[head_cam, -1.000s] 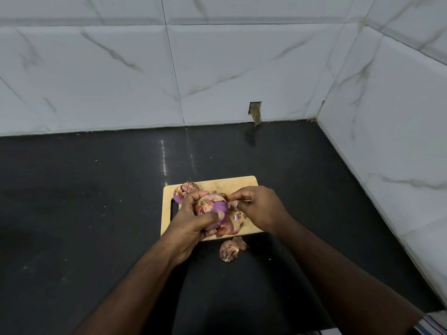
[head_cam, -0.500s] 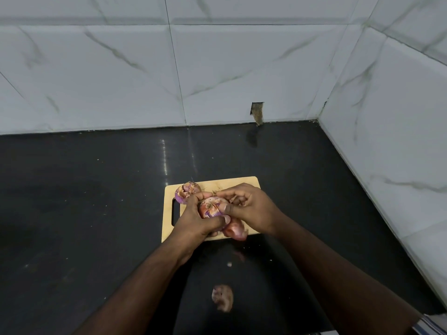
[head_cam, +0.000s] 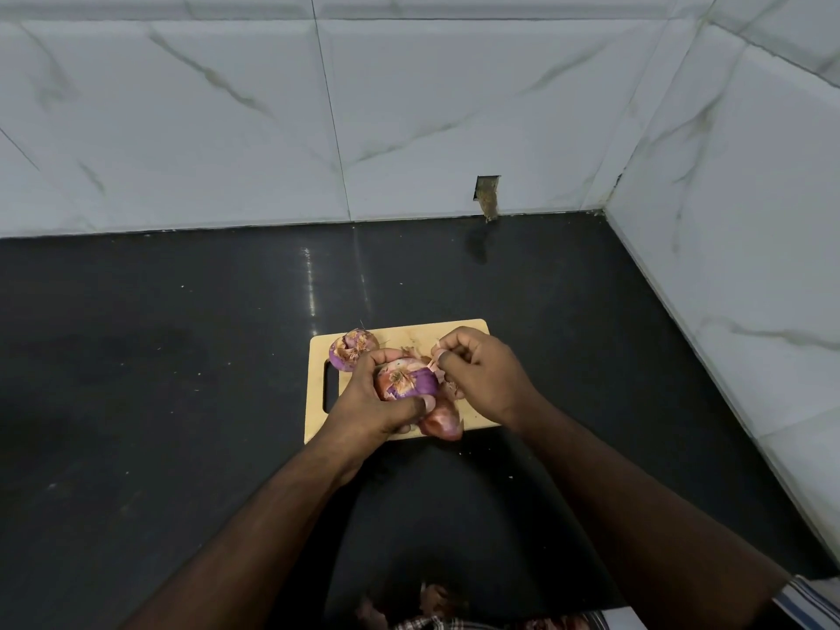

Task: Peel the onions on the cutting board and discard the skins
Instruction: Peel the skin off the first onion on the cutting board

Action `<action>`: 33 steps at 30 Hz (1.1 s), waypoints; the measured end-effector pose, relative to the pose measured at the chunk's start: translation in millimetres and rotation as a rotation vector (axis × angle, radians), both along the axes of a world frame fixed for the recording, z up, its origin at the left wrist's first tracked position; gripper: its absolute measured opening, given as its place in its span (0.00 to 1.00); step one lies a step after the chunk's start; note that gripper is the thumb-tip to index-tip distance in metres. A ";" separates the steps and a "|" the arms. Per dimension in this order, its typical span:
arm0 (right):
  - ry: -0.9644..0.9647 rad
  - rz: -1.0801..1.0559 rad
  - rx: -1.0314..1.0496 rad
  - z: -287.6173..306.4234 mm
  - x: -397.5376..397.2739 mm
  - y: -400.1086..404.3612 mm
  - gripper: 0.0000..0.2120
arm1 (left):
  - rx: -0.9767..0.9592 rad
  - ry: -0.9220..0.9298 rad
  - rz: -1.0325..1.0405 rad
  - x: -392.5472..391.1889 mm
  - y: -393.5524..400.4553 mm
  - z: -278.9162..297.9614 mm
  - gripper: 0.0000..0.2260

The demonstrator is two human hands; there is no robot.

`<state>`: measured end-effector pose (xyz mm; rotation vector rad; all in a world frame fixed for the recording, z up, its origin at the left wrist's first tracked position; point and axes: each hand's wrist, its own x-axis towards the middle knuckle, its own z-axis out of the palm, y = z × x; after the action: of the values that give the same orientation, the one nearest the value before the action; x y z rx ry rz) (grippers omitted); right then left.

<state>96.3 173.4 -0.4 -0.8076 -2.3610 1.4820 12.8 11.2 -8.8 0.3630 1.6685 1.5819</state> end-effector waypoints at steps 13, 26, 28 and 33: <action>-0.185 0.053 0.435 -4.6 3.6 5.7 0.09 | 0.108 -0.207 -0.021 -10.5 -5.5 -1.3 0.31; -0.095 0.106 0.361 6.6 9.6 3.4 0.16 | 0.031 -0.197 -0.034 -15.8 -1.9 -0.5 0.26; -0.061 0.086 0.342 8.4 13.6 3.0 0.13 | 0.030 -0.191 -0.031 -15.7 -1.9 -1.0 0.26; -0.116 0.238 0.181 14.0 27.6 -2.8 0.09 | 0.037 -0.194 -0.032 -14.4 -2.8 -1.3 0.25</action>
<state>123.9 170.6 13.6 -0.6002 -2.7109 1.3081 -1.6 8.4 -10.1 0.2445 1.4808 1.5736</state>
